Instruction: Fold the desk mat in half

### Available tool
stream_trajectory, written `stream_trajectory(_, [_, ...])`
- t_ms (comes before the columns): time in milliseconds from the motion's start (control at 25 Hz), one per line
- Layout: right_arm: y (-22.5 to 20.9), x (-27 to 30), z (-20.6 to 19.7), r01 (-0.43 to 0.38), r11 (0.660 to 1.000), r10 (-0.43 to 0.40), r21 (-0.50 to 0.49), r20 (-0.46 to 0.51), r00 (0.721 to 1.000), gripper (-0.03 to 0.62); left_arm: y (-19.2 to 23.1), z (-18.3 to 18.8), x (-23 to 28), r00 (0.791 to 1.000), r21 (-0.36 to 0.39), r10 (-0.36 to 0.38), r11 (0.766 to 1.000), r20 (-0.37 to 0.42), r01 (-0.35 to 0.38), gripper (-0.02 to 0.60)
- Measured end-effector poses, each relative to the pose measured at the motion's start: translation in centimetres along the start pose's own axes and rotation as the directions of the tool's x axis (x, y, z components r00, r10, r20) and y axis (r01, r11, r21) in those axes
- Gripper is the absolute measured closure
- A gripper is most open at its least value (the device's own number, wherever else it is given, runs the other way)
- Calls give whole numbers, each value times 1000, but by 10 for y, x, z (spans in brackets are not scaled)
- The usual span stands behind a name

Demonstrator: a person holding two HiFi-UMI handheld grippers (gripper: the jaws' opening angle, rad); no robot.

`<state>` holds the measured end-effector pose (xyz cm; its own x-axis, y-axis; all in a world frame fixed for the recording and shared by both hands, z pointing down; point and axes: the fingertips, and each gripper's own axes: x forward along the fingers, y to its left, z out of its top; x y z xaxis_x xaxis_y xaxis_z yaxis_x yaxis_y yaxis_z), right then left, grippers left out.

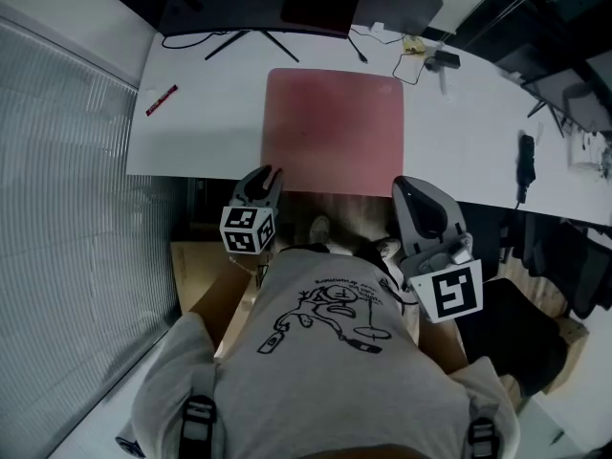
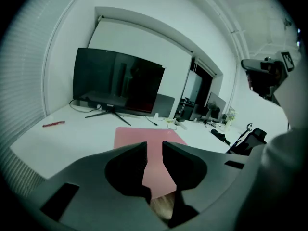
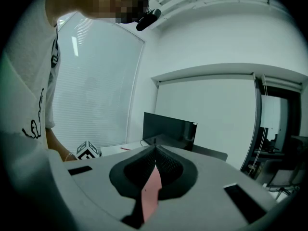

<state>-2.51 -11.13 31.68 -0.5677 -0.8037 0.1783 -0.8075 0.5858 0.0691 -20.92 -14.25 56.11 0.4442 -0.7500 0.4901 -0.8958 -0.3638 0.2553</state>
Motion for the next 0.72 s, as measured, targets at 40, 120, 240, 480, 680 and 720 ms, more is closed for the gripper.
stream_trajectory(40, [0,-1,0,0,1000,0,0,-1,1000,585,8,-11,3,1000,-30,17,999,-19,-17,471])
stream_trajectory(120, [-2,-2,-1,4,1000,-4,0,-1,1000,585,23,-33,9,998,-89,44,995,-54,-49,468])
stream_trajectory(240, [-5,-4,-2,18,1000,-18,3,3,1000,585,42,-63,15,992,-180,61,980,-109,-80,454])
stream_trajectory(480, [-5,-8,-4,26,1000,-26,13,3,1000,585,71,-109,25,978,-283,85,949,-192,-138,425])
stream_trajectory(680, [-4,-9,-5,27,999,-28,17,6,1000,585,89,-148,34,964,-361,80,917,-252,-171,401])
stream_trajectory(720, [-4,-9,-5,28,999,-28,18,6,1000,585,91,-155,36,962,-371,76,913,-263,-173,394])
